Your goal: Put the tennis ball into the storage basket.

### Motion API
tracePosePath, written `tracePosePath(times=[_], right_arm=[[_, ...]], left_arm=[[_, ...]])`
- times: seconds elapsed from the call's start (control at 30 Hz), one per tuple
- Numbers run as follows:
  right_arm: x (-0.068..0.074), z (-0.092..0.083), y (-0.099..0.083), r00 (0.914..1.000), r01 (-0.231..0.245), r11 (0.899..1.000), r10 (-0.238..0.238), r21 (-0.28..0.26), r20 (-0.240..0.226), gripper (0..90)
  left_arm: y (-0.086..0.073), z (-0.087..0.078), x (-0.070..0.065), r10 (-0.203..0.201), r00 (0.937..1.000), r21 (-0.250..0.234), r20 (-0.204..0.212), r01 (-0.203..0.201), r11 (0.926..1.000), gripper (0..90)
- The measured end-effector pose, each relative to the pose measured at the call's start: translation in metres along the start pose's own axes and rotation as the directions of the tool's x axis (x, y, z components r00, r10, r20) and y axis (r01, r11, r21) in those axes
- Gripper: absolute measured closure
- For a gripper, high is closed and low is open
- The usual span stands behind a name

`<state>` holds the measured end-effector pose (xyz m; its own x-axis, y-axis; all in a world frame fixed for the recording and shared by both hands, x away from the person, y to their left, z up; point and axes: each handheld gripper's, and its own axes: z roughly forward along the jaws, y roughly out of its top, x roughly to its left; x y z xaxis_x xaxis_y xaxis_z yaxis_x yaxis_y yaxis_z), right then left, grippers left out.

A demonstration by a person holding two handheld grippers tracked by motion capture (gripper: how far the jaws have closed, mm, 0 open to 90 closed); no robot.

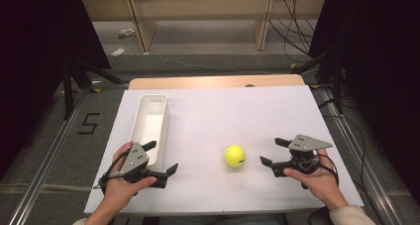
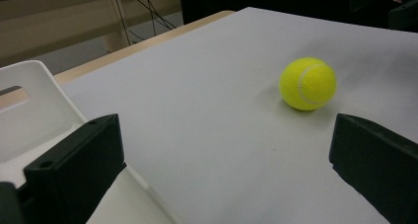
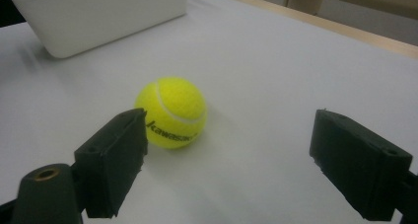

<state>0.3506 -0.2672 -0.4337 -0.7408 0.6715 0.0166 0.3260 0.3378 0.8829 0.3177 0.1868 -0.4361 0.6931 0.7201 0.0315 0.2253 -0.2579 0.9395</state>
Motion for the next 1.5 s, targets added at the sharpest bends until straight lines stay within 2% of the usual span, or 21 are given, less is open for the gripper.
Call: tracePosePath(times=[0.37, 1.5], right_arm=[[0.004, 0.004, 0.002, 0.9999, 0.014, 1.000, -0.014, 0.007, -0.009, 15.2], [0.016, 0.047, 0.016, 0.9975, 0.046, 0.998, -0.043, 0.045, -0.056, 15.6]], left_arm=[[0.000, -0.001, -0.001, 0.001, 1.0000, -0.005, 0.000, -0.001, 1.0000, 0.0], [0.001, -0.003, -0.001, 0.000, 1.0000, -0.013, 0.007, 0.000, 0.9999, 0.0]])
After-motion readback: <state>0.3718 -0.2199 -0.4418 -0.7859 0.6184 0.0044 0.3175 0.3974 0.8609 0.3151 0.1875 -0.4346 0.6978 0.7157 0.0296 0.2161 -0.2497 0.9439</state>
